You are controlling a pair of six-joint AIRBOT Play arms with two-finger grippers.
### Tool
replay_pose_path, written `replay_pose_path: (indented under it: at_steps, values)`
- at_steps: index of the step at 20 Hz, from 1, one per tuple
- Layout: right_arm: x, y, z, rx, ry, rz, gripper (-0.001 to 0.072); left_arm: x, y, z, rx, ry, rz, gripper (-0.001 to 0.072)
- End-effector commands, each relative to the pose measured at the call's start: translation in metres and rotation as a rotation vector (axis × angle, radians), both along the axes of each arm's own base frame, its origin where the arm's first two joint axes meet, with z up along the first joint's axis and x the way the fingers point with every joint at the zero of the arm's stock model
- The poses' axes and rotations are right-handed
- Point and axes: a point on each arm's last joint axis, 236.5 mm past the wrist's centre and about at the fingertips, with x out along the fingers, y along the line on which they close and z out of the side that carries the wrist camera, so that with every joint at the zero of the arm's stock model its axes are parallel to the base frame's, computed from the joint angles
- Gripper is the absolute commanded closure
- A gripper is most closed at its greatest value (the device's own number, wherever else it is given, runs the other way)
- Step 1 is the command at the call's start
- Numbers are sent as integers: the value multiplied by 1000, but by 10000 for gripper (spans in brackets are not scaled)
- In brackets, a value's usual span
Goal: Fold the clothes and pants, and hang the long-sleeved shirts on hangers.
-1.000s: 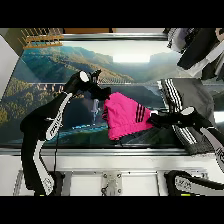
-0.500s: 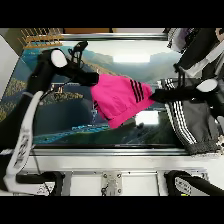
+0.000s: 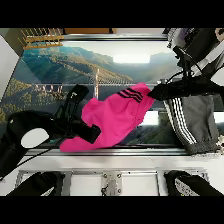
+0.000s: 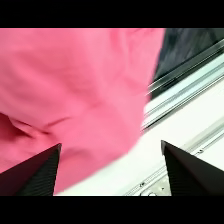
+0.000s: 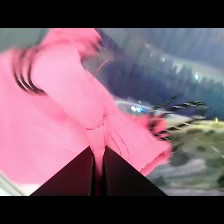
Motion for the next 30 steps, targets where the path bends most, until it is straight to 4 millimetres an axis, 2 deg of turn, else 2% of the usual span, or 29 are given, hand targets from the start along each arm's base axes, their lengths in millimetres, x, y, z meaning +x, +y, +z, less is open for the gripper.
replay_pose_path:
  at_steps: [1, 5, 6, 8, 11, 15, 20, 24, 25, 27, 28, 29, 30]
  values:
    - [-5, 0, -8, -45, 27, 4, 688, 16, 22, -22, 2, -6, 122, 19]
    - [-8, 0, -9, -47, 40, 13, 688, 85, 102, -59, 38, 76, 403, 20]
    - [-9, 0, -9, -48, 42, 14, 688, 99, 113, -71, 0, 113, 447, 19]
    - [-9, 2, -9, -48, 42, 18, 688, 126, 118, -96, -142, 200, 498, 20]
    - [-10, 4, -9, -45, 42, 23, 688, 158, 110, -135, -324, 312, 552, 20]
    - [-11, 5, -9, -45, 42, 27, 688, 179, 81, -181, -333, 430, 483, 20]
    - [-10, 5, -10, -45, 44, 27, 687, 199, 39, -205, -309, 486, 373, 20]
    - [-8, 5, -9, -43, 36, 21, 687, 205, 19, -207, -310, 543, 321, 21]
    - [-7, 5, -9, -43, 32, 19, 687, 206, 15, -208, -310, 547, 320, 43]
    - [-7, 5, -9, -43, 32, 19, 687, 208, 13, -207, -312, 544, 321, 532]
    - [-6, 5, -9, -43, 28, 18, 687, 207, 13, -206, -313, 550, 317, 700]
    - [-3, 4, -7, -43, 15, 15, 688, 205, 13, -201, -321, 559, 312, 703]
    - [0, 2, -2, -46, -9, 13, 688, 208, 18, -187, -336, 541, 318, 703]
